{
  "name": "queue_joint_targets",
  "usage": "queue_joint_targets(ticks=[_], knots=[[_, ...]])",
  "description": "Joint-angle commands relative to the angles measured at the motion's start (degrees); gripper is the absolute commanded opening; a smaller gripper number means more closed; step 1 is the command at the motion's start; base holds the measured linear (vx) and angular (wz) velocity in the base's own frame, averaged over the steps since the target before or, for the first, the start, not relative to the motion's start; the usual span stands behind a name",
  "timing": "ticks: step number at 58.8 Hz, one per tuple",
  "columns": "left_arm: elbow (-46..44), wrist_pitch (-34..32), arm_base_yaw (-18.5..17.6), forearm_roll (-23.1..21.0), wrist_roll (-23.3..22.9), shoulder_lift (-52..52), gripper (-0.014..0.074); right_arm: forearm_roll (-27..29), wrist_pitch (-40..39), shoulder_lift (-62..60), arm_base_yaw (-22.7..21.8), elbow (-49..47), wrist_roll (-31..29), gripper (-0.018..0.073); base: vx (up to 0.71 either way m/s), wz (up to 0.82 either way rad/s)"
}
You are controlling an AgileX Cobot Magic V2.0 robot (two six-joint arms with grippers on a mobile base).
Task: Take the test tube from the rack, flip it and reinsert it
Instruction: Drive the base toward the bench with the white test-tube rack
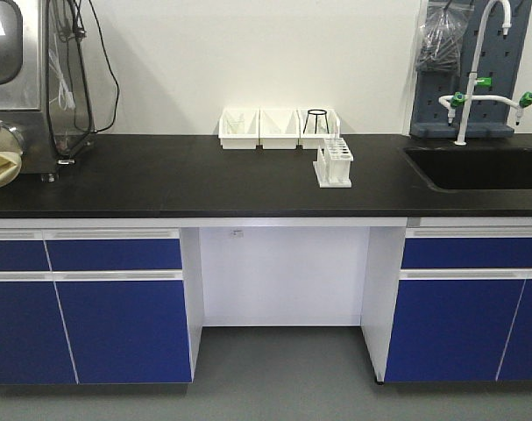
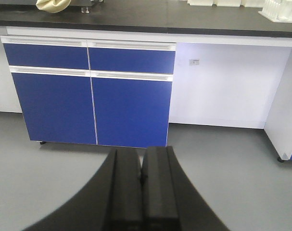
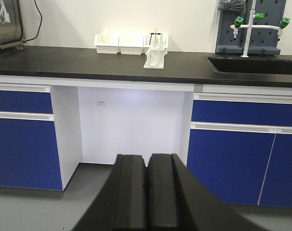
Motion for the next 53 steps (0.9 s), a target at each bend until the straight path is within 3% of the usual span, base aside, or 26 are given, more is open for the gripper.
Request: queue_joint_targets(ticks=[1,53], knots=[[0.0,-5.0,-0.4,-0.2,0.0,-0.7,-0.0006,-0.5,-4.7,-0.6,0.0,0.0,0.0,-0.0008,-0.04,-0.02],[0.0,-5.0,-0.4,-0.2,0.0,-0.7,-0.0006,-0.5,-4.7,-0.6,0.0,0.0,0.0,-0.0008,0.01,-0.01]])
